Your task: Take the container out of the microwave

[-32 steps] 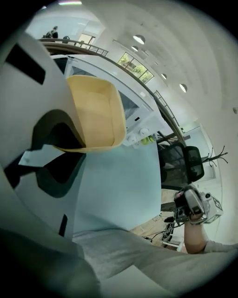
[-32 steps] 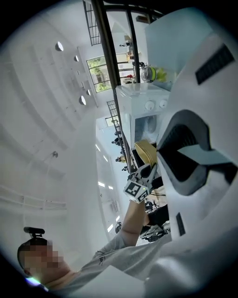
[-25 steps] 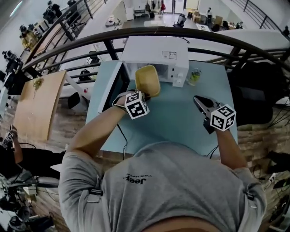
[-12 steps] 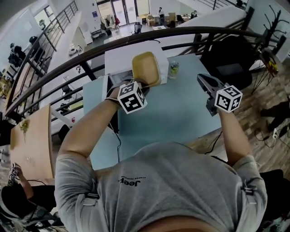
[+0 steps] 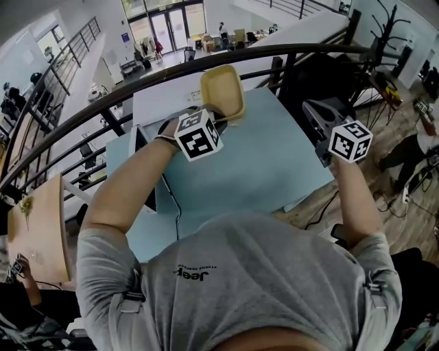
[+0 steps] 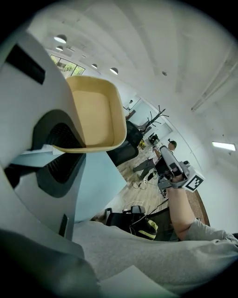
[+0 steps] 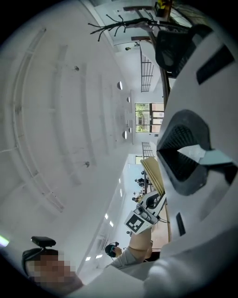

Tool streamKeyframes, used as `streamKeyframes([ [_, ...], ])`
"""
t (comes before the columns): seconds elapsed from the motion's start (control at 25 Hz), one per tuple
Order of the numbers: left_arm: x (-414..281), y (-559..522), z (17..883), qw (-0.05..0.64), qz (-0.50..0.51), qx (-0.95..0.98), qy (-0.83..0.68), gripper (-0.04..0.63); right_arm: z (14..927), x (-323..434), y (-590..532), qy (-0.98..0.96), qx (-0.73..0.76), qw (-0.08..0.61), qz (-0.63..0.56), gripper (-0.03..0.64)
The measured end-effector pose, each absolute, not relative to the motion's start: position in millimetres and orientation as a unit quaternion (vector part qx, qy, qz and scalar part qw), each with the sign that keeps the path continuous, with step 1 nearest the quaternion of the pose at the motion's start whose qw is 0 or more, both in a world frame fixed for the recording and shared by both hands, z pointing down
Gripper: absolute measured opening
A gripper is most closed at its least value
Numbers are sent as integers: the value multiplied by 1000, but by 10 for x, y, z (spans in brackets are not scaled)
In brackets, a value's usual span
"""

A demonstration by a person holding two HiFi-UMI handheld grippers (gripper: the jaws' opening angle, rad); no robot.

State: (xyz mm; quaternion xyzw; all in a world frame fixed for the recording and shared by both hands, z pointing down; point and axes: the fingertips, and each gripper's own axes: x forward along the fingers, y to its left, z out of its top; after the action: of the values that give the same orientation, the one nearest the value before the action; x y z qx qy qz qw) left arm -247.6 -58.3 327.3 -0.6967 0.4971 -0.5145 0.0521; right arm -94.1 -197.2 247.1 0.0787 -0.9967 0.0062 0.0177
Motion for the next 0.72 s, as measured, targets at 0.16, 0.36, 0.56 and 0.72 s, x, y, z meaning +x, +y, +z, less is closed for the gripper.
streamKeyframes([
  [0.16,-2089,-1061,3211,66,-518,-697,492,35,2386,-556,-2398,-996,88,10,-3,17],
  [0.36,-1536,-1656,3233,83,-523,-709,467,35,2447,-9,-2885,-994,112,12,-5,17],
  [0.56,-983,-2234,3365,88,-532,-724,431,35,2606,541,-3313,-990,142,16,1,17],
  [0.72,-525,-2645,3543,89,-538,-738,397,35,2819,1013,-3598,-985,173,22,10,17],
])
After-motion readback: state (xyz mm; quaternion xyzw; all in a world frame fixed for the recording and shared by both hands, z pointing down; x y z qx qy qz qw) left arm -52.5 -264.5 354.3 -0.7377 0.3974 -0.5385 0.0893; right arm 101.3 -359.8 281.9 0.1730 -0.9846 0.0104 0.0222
